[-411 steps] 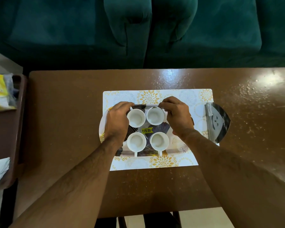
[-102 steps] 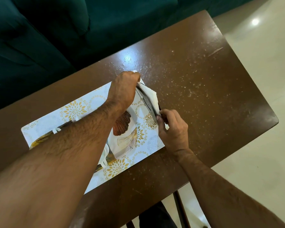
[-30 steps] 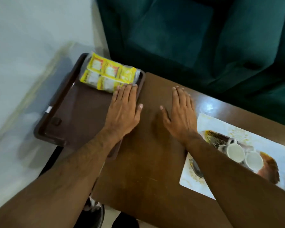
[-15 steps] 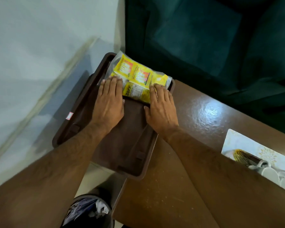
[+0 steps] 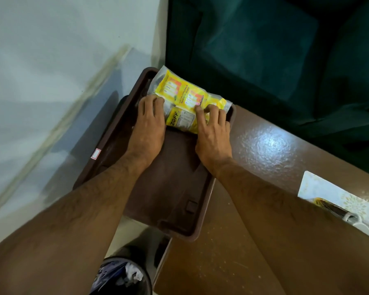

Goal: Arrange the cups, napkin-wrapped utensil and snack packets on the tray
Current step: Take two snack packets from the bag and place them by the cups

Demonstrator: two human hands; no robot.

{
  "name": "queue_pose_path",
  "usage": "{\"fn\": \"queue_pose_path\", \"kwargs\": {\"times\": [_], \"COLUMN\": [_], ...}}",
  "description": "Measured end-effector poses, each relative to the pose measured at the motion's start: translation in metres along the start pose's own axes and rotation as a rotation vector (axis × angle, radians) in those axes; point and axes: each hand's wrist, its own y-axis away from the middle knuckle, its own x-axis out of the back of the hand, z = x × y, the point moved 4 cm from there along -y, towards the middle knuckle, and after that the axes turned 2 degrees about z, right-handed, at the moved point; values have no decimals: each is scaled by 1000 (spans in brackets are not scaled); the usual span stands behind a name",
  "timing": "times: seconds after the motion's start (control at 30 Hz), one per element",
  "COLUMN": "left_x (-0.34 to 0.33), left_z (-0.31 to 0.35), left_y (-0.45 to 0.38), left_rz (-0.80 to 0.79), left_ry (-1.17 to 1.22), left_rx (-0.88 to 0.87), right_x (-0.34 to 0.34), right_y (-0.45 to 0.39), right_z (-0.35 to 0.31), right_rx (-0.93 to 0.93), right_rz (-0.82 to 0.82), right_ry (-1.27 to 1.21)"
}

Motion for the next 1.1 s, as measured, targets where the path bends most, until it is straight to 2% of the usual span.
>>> {"fn": "queue_pose_path", "kwargs": {"times": [0.23,0.33,0.57,0.83,1.1], "left_x": [18,34,90,152,210], "left_z": [-6,-4,11,37,62], "left_y": [13,19,23,9,23], "left_rz": [41,95,222,253,252], "left_ry": [39,0,9,-183,-152], "left_rx": [-79,-164,-199,-177,-57], "right_x": [18,36,99,156,210], "right_y": [14,21,20,7,25], "right_z": [3,2,-1,13,13], "right_rx": [51,76,144,153,192], "right_rz": [90,76,51,66,183], "right_ry": [-151,-179,-236,-235,-359]}}
